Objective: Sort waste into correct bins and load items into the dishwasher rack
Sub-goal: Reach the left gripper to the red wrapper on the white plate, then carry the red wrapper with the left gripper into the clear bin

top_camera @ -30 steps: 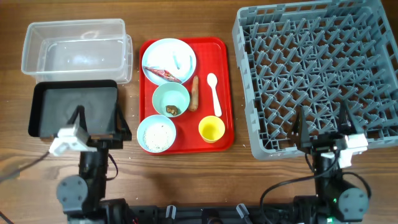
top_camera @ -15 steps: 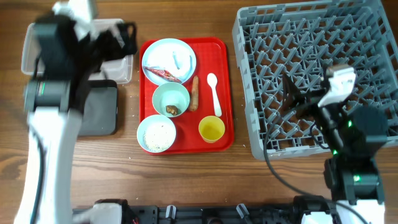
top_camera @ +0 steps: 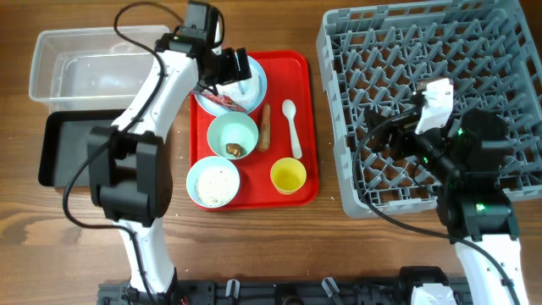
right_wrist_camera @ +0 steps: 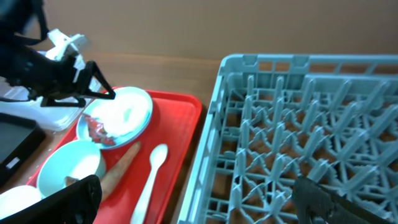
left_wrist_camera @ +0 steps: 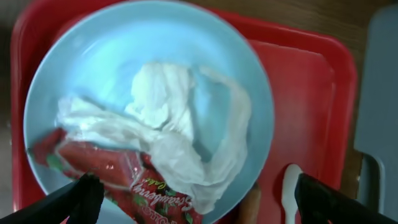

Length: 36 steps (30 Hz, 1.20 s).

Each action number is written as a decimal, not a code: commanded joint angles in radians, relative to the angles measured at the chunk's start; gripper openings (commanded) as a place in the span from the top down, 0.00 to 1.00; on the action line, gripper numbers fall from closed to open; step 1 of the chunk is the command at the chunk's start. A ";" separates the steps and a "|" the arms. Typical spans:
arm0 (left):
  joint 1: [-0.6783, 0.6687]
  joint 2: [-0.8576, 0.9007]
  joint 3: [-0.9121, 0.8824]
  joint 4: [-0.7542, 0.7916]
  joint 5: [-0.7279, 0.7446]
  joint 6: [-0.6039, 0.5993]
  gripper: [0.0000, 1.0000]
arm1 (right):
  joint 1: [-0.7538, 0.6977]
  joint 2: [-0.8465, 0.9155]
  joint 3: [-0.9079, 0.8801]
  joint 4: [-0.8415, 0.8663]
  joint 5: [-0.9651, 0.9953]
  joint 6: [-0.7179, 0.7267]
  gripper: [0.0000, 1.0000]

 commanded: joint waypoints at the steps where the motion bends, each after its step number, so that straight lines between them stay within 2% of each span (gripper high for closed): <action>1: -0.006 0.043 0.013 -0.044 -0.053 -0.229 0.00 | 0.005 0.035 0.024 -0.002 -0.039 0.049 0.00; 7: -0.053 0.093 0.007 -0.043 -0.098 -0.230 0.00 | 0.005 0.075 0.024 -0.002 -0.039 0.091 0.00; 15: -0.050 0.170 0.007 0.013 -0.105 -0.229 0.02 | 0.005 0.087 0.024 -0.012 -0.046 0.094 0.00; 18: -0.050 0.190 0.007 0.040 -0.105 -0.229 0.22 | 0.005 0.087 0.024 -0.013 -0.046 0.094 0.00; 19: -0.050 0.196 0.007 0.048 -0.105 -0.229 0.37 | 0.005 0.087 0.024 -0.013 -0.046 0.094 0.00; 22: -0.050 0.196 0.007 0.056 -0.105 -0.229 0.69 | 0.005 0.087 0.024 -0.017 -0.046 0.094 0.00; 23: -0.051 0.196 0.007 0.059 -0.105 -0.229 0.89 | 0.005 0.087 0.024 -0.019 -0.046 0.094 0.00; 24: -0.051 0.196 0.007 0.059 -0.105 -0.229 0.96 | 0.005 0.087 0.024 -0.019 -0.046 0.094 0.00; 26: -0.050 0.196 0.008 0.060 -0.104 -0.227 0.96 | 0.005 0.087 0.024 -0.019 -0.046 0.094 0.00; 28: -0.047 0.176 0.025 0.035 -0.081 -0.135 0.96 | 0.005 0.087 0.024 -0.019 -0.046 0.094 0.00; 31: -0.032 0.108 0.114 -0.075 -0.083 -0.060 0.96 | 0.005 0.087 0.024 -0.019 -0.046 0.094 0.00; 36: 0.025 -0.033 0.221 -0.156 -0.094 -0.037 0.96 | 0.005 0.087 0.024 -0.020 -0.046 0.094 0.00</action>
